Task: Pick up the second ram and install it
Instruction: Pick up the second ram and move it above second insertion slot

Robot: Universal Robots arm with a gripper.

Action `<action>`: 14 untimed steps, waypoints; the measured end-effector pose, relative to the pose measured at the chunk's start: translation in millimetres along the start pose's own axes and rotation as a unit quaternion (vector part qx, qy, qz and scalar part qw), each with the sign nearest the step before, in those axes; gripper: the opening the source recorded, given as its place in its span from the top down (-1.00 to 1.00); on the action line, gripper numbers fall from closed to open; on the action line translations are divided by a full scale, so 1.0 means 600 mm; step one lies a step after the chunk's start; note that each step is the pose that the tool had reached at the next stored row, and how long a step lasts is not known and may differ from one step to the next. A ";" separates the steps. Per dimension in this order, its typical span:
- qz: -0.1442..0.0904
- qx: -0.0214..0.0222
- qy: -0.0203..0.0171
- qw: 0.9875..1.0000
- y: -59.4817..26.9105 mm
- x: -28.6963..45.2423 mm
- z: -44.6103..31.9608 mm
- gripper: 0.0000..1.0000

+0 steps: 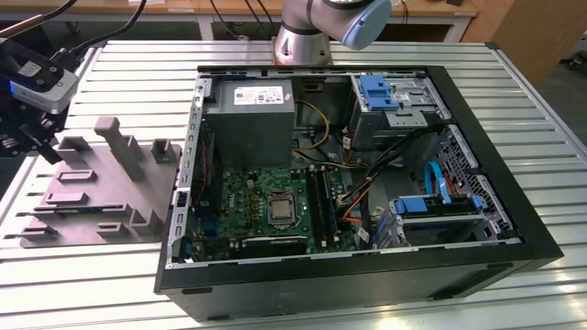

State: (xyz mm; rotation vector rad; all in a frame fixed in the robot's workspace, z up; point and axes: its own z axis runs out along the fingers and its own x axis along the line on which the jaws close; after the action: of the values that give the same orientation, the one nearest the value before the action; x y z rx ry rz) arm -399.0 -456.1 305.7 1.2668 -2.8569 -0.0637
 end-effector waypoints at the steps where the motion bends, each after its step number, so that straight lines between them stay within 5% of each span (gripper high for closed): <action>1: -0.009 0.000 0.000 1.000 0.000 0.000 0.001 0.80; 8: -0.073 0.000 0.003 0.997 0.000 0.000 0.004 0.80; 14: -0.127 0.000 0.006 0.992 0.000 0.000 0.008 0.80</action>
State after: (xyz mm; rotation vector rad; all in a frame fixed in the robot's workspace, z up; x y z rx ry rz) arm -399.0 -456.1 301.1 1.6165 -2.6688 -0.0600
